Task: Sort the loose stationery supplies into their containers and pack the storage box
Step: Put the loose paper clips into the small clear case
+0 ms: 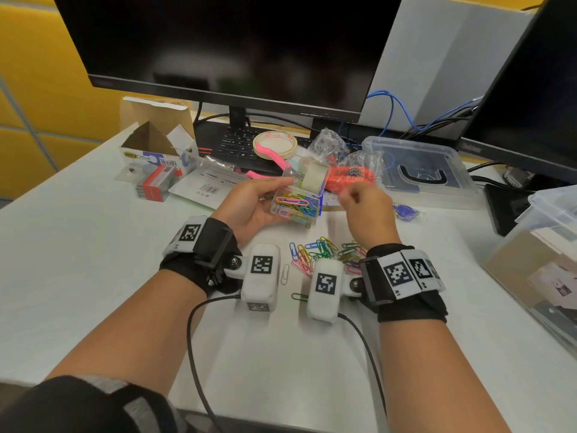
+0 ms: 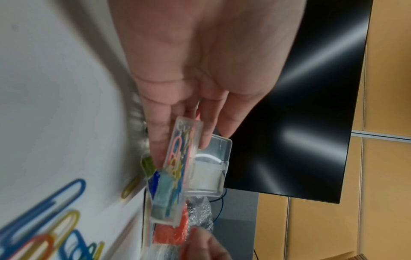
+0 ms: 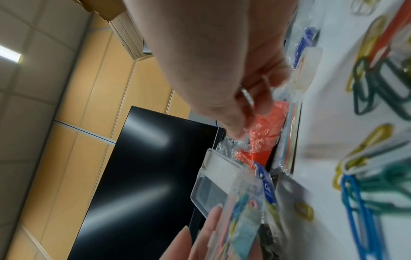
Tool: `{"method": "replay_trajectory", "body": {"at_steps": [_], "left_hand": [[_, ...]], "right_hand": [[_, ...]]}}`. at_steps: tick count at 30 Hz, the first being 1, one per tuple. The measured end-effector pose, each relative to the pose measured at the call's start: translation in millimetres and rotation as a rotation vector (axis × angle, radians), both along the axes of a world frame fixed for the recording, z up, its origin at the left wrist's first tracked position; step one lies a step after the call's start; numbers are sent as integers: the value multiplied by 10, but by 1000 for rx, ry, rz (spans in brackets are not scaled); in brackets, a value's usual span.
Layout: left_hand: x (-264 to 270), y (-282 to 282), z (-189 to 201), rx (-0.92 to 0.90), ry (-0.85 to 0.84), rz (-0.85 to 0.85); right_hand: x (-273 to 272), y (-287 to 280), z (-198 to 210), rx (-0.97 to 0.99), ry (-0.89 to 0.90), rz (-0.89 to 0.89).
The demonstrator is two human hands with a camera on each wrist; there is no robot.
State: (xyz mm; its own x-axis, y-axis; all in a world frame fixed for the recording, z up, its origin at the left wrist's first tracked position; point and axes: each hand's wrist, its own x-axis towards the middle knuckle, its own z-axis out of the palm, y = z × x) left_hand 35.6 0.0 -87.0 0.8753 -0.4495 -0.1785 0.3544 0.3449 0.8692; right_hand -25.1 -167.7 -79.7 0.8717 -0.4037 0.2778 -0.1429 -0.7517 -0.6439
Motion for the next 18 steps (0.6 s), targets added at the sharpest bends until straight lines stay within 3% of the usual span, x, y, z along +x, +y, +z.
{"method": "replay_trajectory", "body": {"at_steps": [4,10,12,15,18], "left_hand": [[-13,-12,2,7,-11,-28],[-42,7,8,-8,-17,-72],[-43,6,14,-13,-11,-57],[-40,4,32,-32,4,4],[-9,23,37,-64,22,63]], "right_hand": [[18,102,58,143,-244,137],[14,239,14,50,-128,343],[9,216,23,29,-133,304],[-10,132,49,33,-145,109],[-50,26,29,-13,91,37]]}}
